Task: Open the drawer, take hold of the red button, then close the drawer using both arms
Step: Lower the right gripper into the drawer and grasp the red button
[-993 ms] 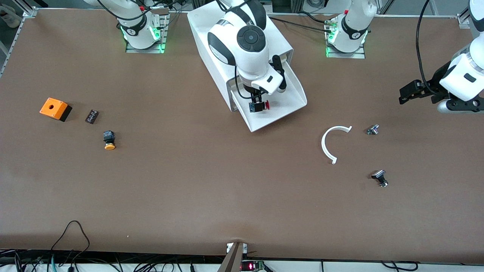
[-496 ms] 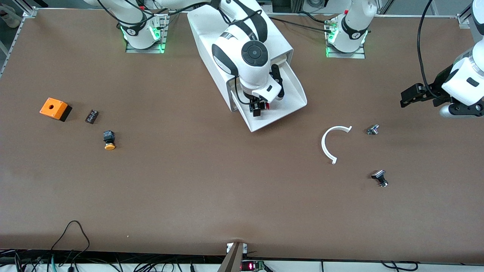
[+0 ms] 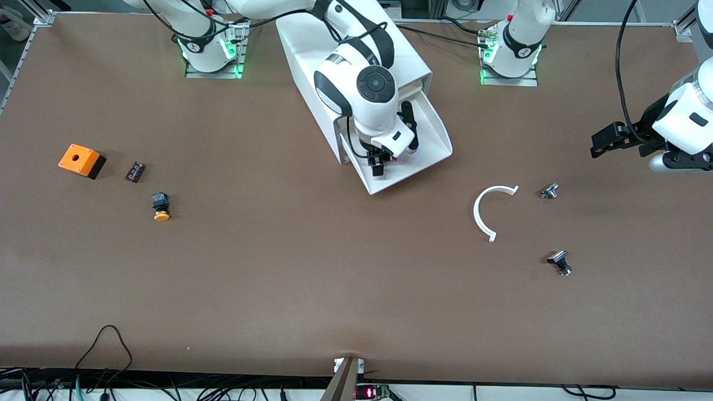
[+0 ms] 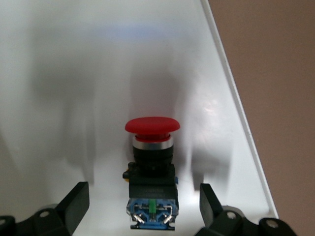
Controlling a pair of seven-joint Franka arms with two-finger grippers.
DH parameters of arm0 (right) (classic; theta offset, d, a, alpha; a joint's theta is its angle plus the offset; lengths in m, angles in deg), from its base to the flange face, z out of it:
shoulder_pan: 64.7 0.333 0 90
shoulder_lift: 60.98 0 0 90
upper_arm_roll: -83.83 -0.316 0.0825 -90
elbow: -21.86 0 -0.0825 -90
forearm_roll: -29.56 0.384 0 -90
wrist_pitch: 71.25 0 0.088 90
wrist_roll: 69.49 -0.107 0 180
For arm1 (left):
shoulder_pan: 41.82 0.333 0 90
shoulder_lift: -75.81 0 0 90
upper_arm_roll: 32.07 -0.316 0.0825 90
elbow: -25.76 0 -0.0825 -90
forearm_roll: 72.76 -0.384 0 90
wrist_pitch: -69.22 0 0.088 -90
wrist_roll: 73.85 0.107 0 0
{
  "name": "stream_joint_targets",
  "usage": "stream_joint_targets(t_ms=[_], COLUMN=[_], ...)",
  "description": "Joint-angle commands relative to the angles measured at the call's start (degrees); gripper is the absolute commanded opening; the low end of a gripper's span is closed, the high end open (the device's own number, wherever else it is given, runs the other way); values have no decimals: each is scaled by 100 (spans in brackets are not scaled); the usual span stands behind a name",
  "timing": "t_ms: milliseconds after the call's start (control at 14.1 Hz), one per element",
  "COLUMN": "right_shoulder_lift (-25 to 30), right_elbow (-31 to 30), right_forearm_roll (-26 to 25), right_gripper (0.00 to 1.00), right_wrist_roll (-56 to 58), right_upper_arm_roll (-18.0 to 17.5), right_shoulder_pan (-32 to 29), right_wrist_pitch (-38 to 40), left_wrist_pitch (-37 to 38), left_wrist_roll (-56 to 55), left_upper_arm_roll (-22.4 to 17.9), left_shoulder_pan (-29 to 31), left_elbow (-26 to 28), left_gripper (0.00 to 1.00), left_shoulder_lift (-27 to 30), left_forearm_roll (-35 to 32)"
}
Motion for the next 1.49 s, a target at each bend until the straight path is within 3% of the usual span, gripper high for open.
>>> stream_joint_targets(t_ms=[0,426,709,1277,1418], right_shoulder_lift=[-10,51,314,779,1130], right_elbow=[6,15,33,33,33], right_forearm_roll=[-126,-372,-372,-329,-320], right_gripper=[83,52,40,33,32], right_wrist_roll=[-118,-126,-135,-127,-118], right_upper_arm_roll=[18,18,53,237,508], right_shoulder_pan=[76,173,121,112,112], right_wrist_pitch=[-54,-89,-45,217,568], left_wrist_pitch=[145,145,207,303,330], left_wrist_roll=[-43,-43,-43,-43,-43], left_upper_arm_roll=[-2,-2,50,77,112], left_shoulder_pan=[-2,-2,-37,-28,-37], left_elbow=[-183,-183,-183,-183,-191], left_gripper=[100,100,100,100,100], left_shoulder_lift=[-80,-80,-89,-80,-80], left_forearm_roll=[-74,-74,-144,-144,-144])
